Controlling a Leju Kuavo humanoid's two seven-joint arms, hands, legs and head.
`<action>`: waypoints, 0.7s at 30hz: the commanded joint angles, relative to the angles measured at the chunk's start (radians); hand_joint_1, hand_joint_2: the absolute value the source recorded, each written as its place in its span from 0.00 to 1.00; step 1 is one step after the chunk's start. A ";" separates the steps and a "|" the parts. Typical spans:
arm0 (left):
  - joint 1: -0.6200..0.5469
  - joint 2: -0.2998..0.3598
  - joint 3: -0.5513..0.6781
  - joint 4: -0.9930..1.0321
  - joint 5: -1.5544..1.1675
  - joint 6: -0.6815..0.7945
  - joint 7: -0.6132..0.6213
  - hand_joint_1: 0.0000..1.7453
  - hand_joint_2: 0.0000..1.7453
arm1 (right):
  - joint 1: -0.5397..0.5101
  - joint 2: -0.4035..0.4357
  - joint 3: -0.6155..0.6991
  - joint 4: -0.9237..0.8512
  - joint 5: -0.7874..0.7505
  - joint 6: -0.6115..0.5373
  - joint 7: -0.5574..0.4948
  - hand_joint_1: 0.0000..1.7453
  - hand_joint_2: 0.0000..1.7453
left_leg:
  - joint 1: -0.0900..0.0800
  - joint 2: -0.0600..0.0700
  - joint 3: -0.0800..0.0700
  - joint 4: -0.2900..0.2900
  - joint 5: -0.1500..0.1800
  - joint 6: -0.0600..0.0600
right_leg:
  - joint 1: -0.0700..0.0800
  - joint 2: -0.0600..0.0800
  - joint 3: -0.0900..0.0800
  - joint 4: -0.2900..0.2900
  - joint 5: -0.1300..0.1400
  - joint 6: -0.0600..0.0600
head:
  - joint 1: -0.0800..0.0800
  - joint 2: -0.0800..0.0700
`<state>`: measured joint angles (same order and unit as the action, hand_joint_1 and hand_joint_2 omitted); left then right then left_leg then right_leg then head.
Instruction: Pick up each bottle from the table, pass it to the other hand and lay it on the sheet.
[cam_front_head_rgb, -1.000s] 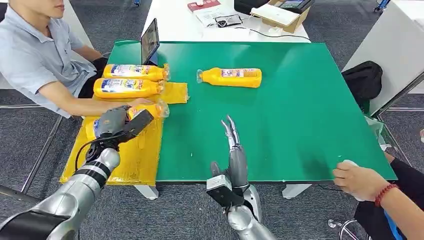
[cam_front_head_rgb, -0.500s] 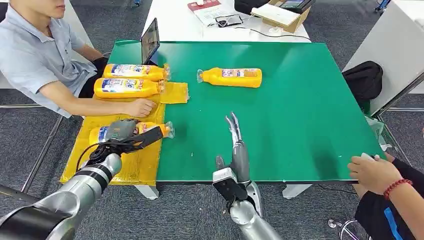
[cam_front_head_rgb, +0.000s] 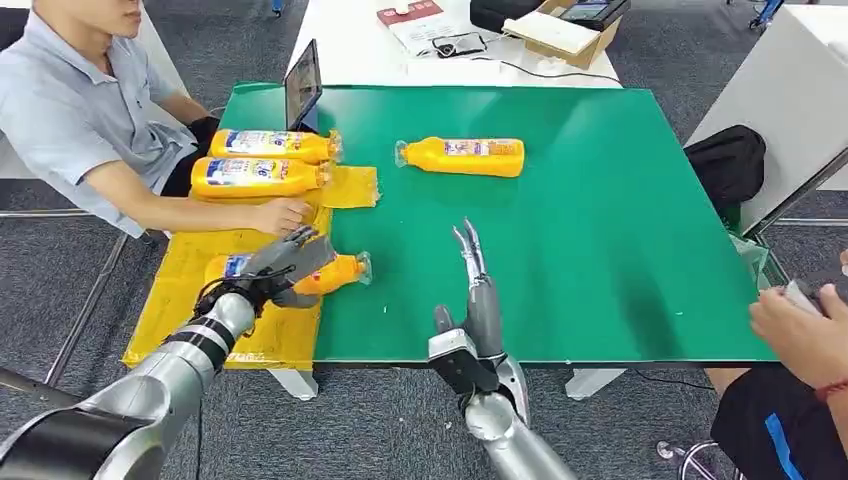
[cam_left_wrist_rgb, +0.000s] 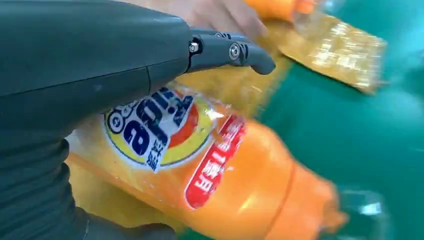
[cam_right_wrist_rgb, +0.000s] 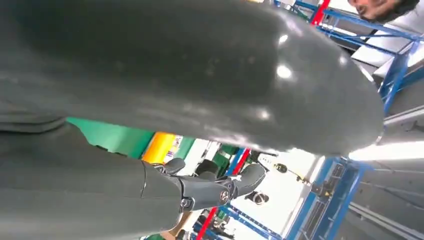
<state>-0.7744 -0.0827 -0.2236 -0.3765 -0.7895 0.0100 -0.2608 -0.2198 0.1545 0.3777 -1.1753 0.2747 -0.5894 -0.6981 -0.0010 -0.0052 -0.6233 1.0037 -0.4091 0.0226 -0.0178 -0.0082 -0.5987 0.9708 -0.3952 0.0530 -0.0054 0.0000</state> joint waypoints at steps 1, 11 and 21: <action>0.019 -0.063 0.129 -0.025 0.096 -0.021 -0.062 0.00 1.00 | -0.039 -0.027 0.004 0.071 -0.013 -0.012 0.000 0.00 0.00 | 0.001 0.001 0.003 0.000 -0.001 -0.001 | 0.001 0.001 0.002 -0.001 -0.001 -0.002 | 0.000 0.000; 0.198 -0.132 0.120 -0.504 0.442 0.157 -0.183 0.00 1.00 | -0.012 -0.031 -0.032 0.050 0.028 -0.009 0.000 0.00 0.00 | 0.001 0.001 0.002 0.001 -0.003 -0.001 | 0.001 0.001 0.001 0.000 -0.002 -0.002 | 0.000 0.000; 0.559 -0.088 -0.069 -0.966 0.731 0.249 -0.220 0.00 1.00 | -0.127 -0.180 -0.022 0.261 0.285 0.322 0.146 0.00 1.00 | 0.000 0.005 0.002 -0.002 -0.003 0.000 | 0.000 0.004 0.001 -0.003 0.000 -0.001 | -0.001 0.000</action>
<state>-0.4533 -0.2239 -0.1481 -1.0126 -0.0580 0.2294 -0.4685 -0.2202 0.1133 0.3651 -1.1578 0.4067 -0.3469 -0.6275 -0.0011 -0.0036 -0.6272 1.0036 -0.4104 0.0228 -0.0177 -0.0073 -0.6032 0.9704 -0.3954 0.0532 -0.0061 0.0000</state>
